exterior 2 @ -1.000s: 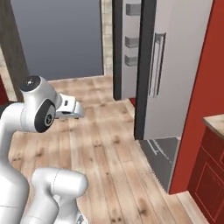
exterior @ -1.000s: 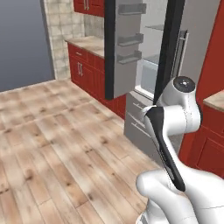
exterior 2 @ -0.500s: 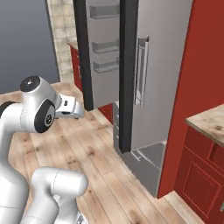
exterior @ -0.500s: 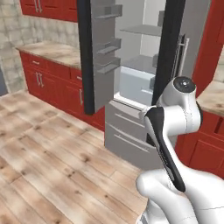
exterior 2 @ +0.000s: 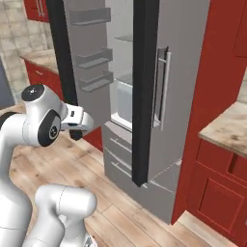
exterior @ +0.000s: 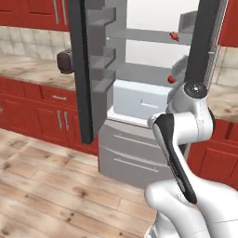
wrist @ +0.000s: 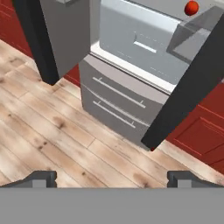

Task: Take the cheese, fish, and tomato from the fridge and place them on the plate on the dining counter to create an appetizer plate.

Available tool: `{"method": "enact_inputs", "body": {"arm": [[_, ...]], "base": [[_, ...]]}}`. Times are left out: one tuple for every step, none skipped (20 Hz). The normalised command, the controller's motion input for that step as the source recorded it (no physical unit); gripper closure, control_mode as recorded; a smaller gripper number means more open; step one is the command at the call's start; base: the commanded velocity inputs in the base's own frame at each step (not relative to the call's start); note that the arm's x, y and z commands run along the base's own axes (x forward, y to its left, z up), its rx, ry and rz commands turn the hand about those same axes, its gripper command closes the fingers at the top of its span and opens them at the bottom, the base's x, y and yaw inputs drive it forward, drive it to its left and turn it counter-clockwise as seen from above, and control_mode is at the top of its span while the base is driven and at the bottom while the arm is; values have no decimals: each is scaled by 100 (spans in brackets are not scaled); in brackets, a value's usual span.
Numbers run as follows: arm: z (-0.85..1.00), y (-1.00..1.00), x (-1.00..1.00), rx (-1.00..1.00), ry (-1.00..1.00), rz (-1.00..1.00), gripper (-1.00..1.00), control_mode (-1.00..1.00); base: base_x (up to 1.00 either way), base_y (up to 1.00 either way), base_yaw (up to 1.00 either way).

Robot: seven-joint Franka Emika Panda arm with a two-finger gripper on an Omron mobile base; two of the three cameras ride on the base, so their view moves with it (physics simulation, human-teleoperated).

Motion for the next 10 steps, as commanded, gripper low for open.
{"method": "enact_inputs", "body": {"arm": [[0, 0, 0, 0, 0, 0, -100, 100], [0, 0, 0, 0, 0, 0, -100, 100], [0, 0, 0, 0, 0, 0, -100, 100], [0, 0, 0, 0, 0, 0, -100, 100], [0, 0, 0, 0, 0, 0, -100, 100], [0, 0, 0, 0, 0, 0, -100, 100], [0, 0, 0, 0, 0, 0, -100, 100], [0, 0, 0, 0, 0, 0, -100, 100], [0, 0, 0, 0, 0, 0, -100, 100], [0, 0, 0, 0, 0, 0, -100, 100]], "base": [[41, 78, -50], [40, 76, -50], [39, 76, -50], [36, 71, -50], [29, 69, -49], [27, 69, -50], [24, 62, -50], [18, 56, -49], [13, 54, -49], [11, 52, -49]]}}
